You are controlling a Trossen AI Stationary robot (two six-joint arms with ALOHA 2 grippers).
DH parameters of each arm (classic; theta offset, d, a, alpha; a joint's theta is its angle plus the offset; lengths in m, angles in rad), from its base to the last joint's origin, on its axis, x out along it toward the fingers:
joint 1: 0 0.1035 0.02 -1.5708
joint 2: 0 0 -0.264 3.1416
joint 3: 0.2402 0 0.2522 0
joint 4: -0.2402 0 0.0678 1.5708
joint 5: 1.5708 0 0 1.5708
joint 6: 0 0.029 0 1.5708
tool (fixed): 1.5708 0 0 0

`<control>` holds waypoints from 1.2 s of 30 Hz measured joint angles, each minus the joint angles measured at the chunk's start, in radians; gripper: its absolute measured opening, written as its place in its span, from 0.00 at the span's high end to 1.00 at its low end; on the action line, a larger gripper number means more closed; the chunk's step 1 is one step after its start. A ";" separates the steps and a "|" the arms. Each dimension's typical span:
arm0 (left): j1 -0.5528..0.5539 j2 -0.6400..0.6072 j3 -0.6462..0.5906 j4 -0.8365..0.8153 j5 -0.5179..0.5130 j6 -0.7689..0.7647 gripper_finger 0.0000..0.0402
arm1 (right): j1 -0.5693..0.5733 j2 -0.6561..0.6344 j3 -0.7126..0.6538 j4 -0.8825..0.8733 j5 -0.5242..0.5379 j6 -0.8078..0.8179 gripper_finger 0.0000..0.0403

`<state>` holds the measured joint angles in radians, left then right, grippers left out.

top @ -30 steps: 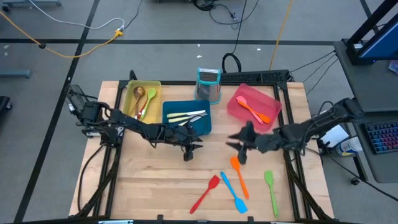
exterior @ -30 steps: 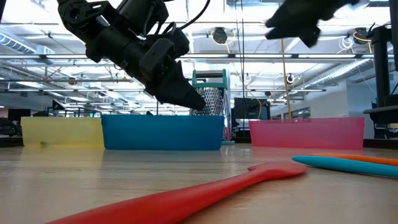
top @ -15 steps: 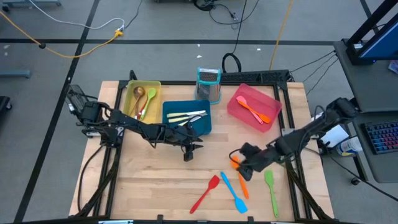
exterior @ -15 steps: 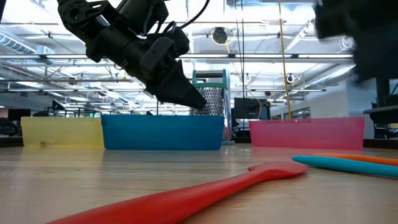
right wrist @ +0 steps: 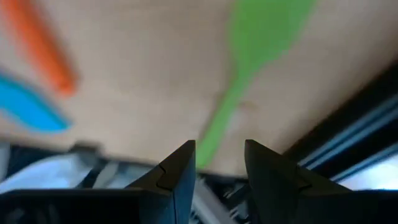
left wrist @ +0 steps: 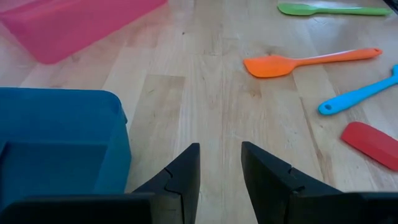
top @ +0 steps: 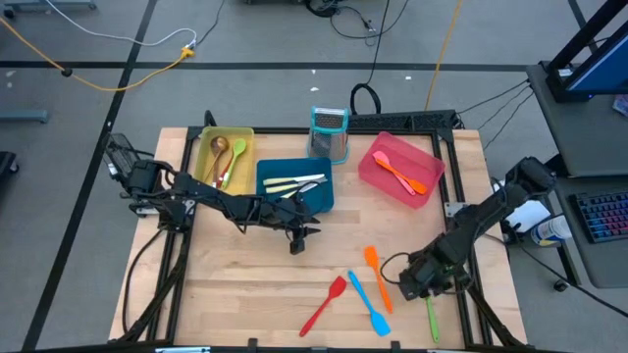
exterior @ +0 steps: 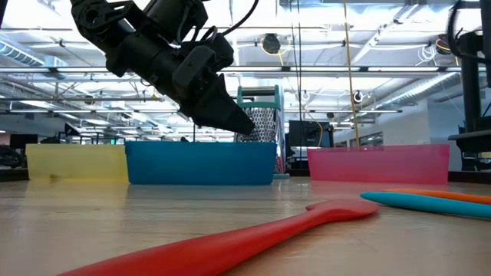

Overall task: Pick & Place Kitchen Items
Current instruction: Put the green spatula into the red bin

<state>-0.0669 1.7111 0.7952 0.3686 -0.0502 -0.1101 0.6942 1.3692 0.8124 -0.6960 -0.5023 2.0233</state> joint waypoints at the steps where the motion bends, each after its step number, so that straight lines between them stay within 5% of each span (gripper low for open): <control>1: 0.000 0.000 0.000 0.000 0.000 0.000 0.70 | 0.010 0.006 0.000 -0.021 0.009 0.011 0.68; 13: -0.001 0.000 0.000 -0.006 0.000 -0.002 0.70 | 0.035 0.030 -0.011 -0.122 0.237 -0.006 0.68; 22: -0.001 0.000 0.000 -0.043 0.000 -0.003 0.70 | 0.038 0.065 -0.142 0.085 0.214 -0.019 0.68; 31: -0.001 0.000 0.000 -0.045 0.000 -0.003 0.70 | 0.038 0.050 -0.158 0.049 0.224 -0.026 0.68; 36: -0.001 0.000 0.000 -0.044 0.000 -0.004 0.70 | 0.042 0.050 -0.159 0.023 0.315 -0.067 0.68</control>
<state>-0.0677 1.7111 0.7952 0.3249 -0.0504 -0.1144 0.7364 1.4197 0.6533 -0.6732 -0.1875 1.9559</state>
